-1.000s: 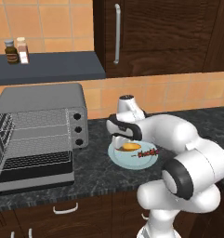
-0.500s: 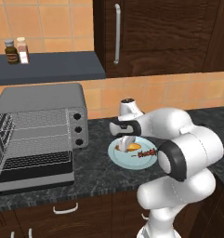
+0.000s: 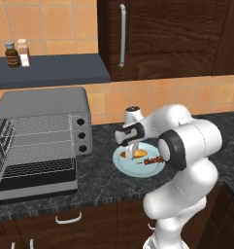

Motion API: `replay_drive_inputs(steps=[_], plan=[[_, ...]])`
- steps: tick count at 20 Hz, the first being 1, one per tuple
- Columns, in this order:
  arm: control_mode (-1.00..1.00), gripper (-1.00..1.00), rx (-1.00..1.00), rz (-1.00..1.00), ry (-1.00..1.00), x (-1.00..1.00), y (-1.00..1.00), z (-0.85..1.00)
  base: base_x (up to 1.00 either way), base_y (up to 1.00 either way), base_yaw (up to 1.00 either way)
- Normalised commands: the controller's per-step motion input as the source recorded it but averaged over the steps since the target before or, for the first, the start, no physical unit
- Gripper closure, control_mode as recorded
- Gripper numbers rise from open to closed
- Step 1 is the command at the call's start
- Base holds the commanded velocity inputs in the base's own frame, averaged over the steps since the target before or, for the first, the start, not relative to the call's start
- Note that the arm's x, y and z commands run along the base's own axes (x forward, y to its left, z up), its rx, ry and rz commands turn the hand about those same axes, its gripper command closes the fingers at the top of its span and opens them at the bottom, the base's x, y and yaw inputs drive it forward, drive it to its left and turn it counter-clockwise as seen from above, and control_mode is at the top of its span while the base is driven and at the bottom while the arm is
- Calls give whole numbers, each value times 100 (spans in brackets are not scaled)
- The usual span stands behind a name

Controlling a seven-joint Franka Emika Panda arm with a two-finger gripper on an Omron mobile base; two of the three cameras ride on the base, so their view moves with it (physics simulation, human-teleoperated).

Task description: Pick up the kebab skewer and baguette bread, and place them inside the toaster oven. Close the toaster oven door and start by setting the timer.

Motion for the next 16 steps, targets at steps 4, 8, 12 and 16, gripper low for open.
replay_drive_inputs(steps=[4, 8, 12, 16], plan=[[-100, -100, 0, 1, 2, 50, 0, -35, 0, 0, 0], [-100, -100, 0, 0, 2, 26, 0, -29, 0, 0, 0], [-100, -100, 0, 0, 1, -3, 0, -30, 0, 0, 0], [-100, 100, 0, 0, 2, -14, -4, -23, 0, 0, 0]])
